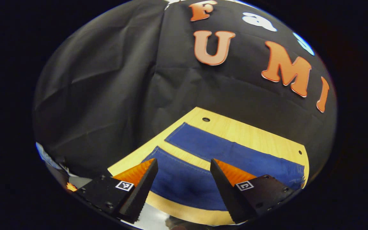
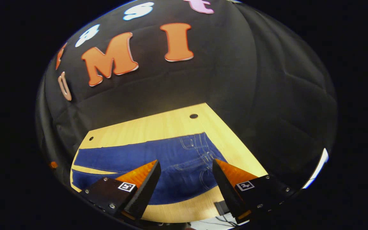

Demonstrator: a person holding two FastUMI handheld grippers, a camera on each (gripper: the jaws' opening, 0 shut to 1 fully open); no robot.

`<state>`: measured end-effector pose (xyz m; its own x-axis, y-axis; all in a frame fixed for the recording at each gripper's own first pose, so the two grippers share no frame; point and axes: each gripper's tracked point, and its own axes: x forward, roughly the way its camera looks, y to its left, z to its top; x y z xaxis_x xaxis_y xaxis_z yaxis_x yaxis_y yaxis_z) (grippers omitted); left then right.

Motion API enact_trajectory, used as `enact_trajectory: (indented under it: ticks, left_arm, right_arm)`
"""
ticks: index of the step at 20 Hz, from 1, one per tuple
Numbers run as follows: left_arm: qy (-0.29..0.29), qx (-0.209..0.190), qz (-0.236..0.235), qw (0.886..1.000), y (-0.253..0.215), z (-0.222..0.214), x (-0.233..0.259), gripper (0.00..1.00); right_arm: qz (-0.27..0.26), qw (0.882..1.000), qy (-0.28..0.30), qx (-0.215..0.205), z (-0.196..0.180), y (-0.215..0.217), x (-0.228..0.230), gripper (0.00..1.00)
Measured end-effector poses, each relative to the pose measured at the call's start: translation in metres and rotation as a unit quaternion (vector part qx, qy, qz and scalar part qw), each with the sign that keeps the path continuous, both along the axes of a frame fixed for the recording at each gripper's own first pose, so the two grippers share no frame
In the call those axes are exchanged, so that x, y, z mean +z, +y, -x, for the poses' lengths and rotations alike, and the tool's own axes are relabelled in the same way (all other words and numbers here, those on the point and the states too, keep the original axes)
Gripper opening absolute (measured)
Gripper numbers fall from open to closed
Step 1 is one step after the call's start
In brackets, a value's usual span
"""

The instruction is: Grasp the waist and the cuffs of the jeans and fold them to make the two legs overlap; first hold the waist and fold one-third of the jeans toward the cuffs, then hold the cuffs and fold the remaining one-third in the same direction to finish folding.

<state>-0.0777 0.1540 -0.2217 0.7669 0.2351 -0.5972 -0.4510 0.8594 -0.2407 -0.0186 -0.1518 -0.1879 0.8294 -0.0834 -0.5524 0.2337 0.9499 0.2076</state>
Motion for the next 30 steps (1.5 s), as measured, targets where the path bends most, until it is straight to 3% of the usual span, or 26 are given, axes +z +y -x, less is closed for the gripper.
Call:
enact_trajectory:
  ticks: [5, 11, 16, 21, 30]
  left_arm:
    - [0.078, 0.038, 0.121, 0.989, 0.028, 0.005, -0.067, 0.98]
    - [0.141, 0.107, 0.279, 0.944, 0.043, 0.019, -0.133, 0.98]
    - [0.152, 0.134, 0.325, 0.924, 0.051, 0.021, -0.145, 0.98]
    - [0.143, 0.135, 0.369, 0.909, 0.054, 0.019, -0.163, 0.98]
    - [0.073, 0.097, 0.416, 0.901, 0.059, -0.024, -0.177, 0.93]
  right_arm:
    - [-0.067, 0.995, 0.076, -0.008, -0.003, 0.003, -0.041, 0.99]
    - [-0.132, 0.982, 0.131, -0.034, -0.009, 0.012, -0.078, 0.99]
    - [-0.199, 0.966, 0.158, -0.058, -0.017, 0.017, -0.100, 0.99]
    - [-0.214, 0.958, 0.172, -0.082, -0.019, 0.009, -0.119, 0.98]
    - [-0.255, 0.944, 0.179, -0.108, -0.030, 0.006, -0.132, 0.98]
